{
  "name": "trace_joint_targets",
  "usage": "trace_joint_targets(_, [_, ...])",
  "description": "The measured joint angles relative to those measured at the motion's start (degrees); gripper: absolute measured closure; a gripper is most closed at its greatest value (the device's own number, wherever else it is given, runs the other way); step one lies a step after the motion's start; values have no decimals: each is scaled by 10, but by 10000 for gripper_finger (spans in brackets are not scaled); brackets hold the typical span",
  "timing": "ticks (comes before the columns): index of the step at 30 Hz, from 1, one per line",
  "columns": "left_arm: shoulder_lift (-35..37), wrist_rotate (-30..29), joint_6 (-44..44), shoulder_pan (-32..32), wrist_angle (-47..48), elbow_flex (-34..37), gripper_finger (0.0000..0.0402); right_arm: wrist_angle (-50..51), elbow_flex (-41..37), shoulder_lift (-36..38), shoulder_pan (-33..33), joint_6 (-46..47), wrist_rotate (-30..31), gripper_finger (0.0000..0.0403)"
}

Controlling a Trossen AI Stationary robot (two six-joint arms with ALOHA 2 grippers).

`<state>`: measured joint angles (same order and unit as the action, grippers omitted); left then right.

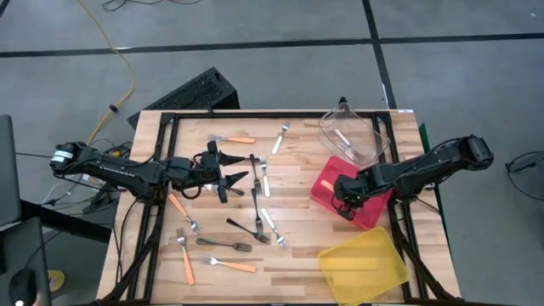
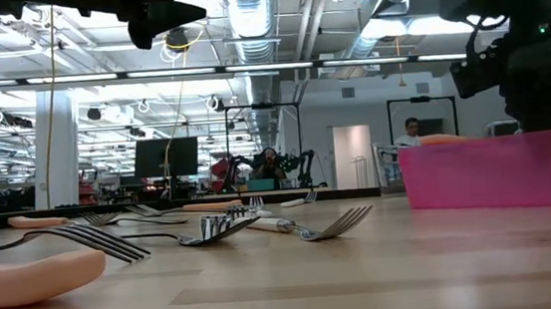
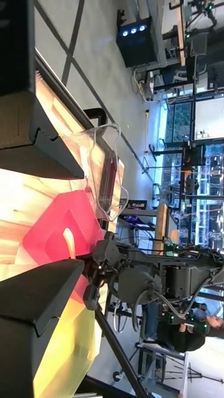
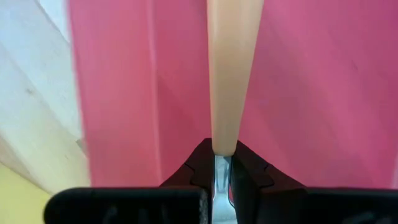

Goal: Sort silverware by color (type)
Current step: Put the orange fork into the red bin

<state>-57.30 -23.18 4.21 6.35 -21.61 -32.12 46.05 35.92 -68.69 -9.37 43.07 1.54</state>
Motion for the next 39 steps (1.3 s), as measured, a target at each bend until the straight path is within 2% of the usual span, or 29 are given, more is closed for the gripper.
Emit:
trace_joint_targets(23, [0, 0, 4, 0, -1, 0, 196, -20, -18, 0, -23, 8, -2, 352])
trace_joint_targets(31, [0, 0, 6, 0, 3, 0, 196, -61, -56, 0, -23, 30, -15, 352])
trace_joint_targets(39, [0, -12, 0, 0, 3, 0, 196, -62, -56, 0, -23, 30, -17, 335])
